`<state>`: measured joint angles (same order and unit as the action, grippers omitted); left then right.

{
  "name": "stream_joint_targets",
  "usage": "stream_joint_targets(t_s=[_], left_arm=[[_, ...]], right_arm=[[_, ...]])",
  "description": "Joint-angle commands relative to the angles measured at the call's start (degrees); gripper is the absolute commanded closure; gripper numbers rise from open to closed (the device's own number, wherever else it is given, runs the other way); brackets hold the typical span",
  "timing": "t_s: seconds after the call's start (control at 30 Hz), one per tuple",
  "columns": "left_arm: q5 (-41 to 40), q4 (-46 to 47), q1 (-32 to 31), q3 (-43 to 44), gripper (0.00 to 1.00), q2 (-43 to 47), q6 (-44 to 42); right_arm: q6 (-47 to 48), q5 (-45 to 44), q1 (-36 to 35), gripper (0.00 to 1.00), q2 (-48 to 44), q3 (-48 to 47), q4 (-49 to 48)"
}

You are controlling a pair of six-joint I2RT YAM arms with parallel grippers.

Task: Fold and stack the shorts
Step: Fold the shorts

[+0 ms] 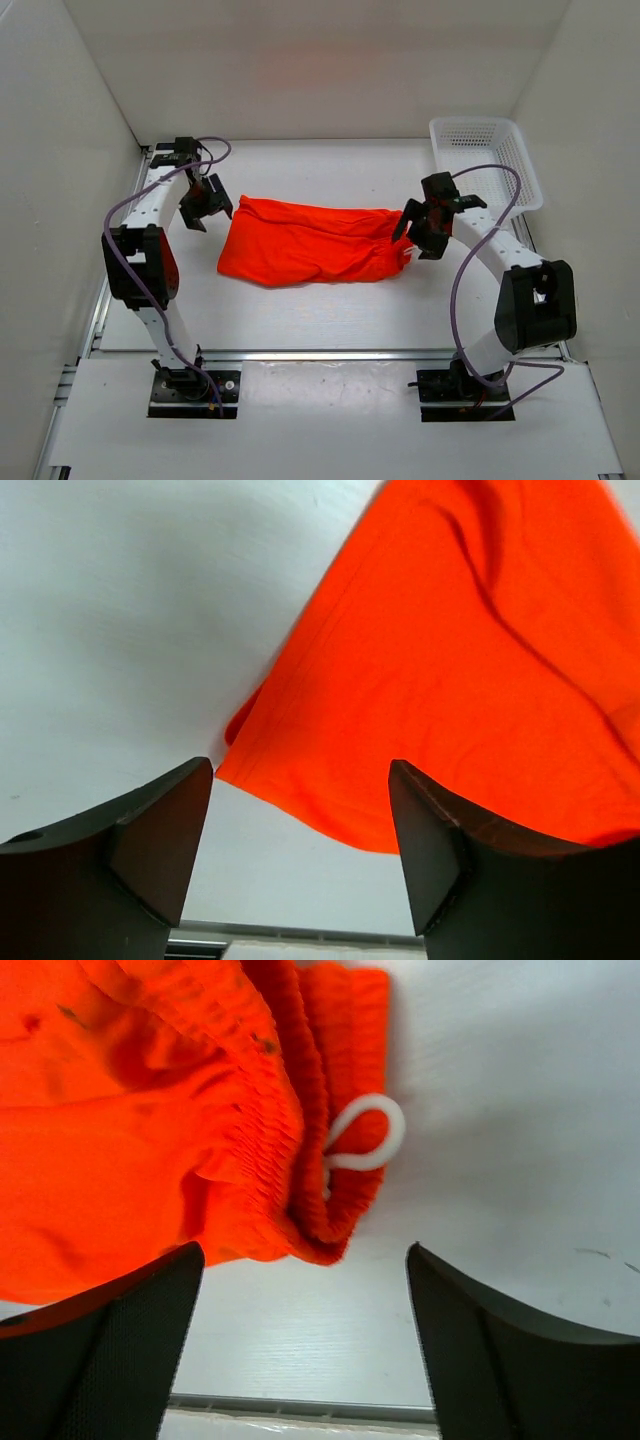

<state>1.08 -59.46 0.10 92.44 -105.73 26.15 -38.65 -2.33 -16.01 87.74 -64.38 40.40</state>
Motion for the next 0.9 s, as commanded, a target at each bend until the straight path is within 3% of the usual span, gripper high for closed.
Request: stream_joint_targets(t_s=[0.0, 0.07, 0.1, 0.13, 0.2, 0.27, 0.33, 0.63, 0.77, 0.87], left_arm=[[3.74, 2.6, -1.5, -1.31, 0.2, 0.62, -1.97], [4.36, 2.6, -4.65, 1.14, 0.28, -0.61, -3.21], [3.76, 1.38, -5.54, 2.29, 0.36, -1.4, -3.21], [3.23, 1.37, -6.24, 3.26, 0.55, -3.15, -3.21], [3.22, 0.84, -7.3, 5.19, 0.73, -5.0, -3.21], [3.22, 0.84, -7.31, 6.51, 0.9, -8.25, -3.21], [4.8, 0.84, -7.31, 9.06, 0.9, -11.67, -3.21], [6.48, -3.64, -7.31, 27.76, 0.9, -27.22, -4.26], [5.69, -5.23, -7.31, 34.99, 0.7, -31.55, -4.27], [6.29, -2.25, -7.31, 37.28, 0.69, -32.86, -2.43]], right_arm=[[3.23, 9.96, 3.08, 0.16, 0.84, 0.31, -7.79], [4.81, 9.1, 3.62, 0.3, 1.46, -0.48, -7.8], [5.86, 7.88, 3.62, 0.47, 1.46, -1.61, -6.66], [8.05, 6.56, 2.4, 0.55, 2.94, -5.11, -5.35], [10.34, 3.56, 0.9, 0.78, 6.27, -9.16, -0.95], [12.19, 2.94, -1.12, 0.87, 8.66, -14.01, 1.77], [12.2, 3.47, -2.35, 0.92, 12.18, -16.99, 2.31], [10.97, 3.56, -2.89, 0.92, 29.22, -30.17, 2.93], [8.42, -0.22, -1.66, 0.93, 31.51, -33.08, 3.63], [5.88, -1.54, 1.4, 0.96, 33.01, -33.09, 3.63]])
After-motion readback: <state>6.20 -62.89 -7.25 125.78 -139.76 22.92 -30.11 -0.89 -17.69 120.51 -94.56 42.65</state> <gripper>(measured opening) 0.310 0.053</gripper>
